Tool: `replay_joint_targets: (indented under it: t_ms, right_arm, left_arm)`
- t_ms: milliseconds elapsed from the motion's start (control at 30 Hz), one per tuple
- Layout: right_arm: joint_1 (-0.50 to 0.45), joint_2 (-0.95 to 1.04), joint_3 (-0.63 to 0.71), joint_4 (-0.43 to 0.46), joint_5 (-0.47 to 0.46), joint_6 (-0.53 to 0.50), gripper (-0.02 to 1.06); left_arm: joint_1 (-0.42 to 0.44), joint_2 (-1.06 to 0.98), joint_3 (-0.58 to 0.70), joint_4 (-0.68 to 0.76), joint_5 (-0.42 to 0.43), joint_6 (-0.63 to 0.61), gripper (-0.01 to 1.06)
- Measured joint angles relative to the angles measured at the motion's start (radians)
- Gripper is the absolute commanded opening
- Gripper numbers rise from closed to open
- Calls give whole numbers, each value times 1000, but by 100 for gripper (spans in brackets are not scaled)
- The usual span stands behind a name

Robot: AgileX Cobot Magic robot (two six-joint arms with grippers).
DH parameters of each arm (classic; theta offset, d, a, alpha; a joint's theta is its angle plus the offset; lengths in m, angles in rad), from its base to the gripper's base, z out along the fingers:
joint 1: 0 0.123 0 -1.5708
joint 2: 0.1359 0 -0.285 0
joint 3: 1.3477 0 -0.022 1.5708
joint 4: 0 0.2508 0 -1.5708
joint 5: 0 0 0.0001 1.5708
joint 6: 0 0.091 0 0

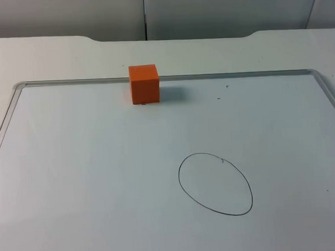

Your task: Pick up one cube with the left hand and another cube with the right hand. First place the cube in the right hand at the target position, then stack the cube in the left hand on top.

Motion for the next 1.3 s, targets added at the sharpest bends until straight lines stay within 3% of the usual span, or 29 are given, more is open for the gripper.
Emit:
replay_joint_targets:
  t_ms: [100, 133, 267, 500, 667, 700, 933, 1033, 1067, 1300]
  right_arm:
    - [0, -25, 0, 0, 17, 0, 0]
    - [0, -25, 0, 0, 17, 0, 0]
    - [0, -27, 0, -2, 23, 0, 0]
    - [0, -25, 0, -6, 8, 0, 0]
    - [0, -25, 0, -20, 6, 0, 0]
    - [0, -25, 0, -20, 6, 0, 0]
    - [0, -25, 0, -20, 6, 0, 0]
    - [0, -25, 0, -20, 6, 0, 0]
    - [0, -25, 0, -20, 6, 0, 0]
    - [0, -25, 0, -20, 6, 0, 0]
  left_arm:
    - [0, 177, -4, -181, -112, 164, 105]
    - [0, 177, -4, -181, -112, 164, 105]
    - [0, 446, -83, -365, -161, 384, 105]
    - [-17, 779, -294, -473, -136, 502, 105]
    - [-133, 1046, -543, -466, -124, 510, 105]
    - [-133, 1046, -543, -466, -124, 510, 105]
    - [-275, 1360, -852, -227, -80, 271, 105]
    - [-321, 1509, -1014, -71, -2, 108, 105]
    - [-321, 1509, -1014, -71, -2, 108, 105]
    - [-353, 1804, -1373, 29, 203, -67, 105]
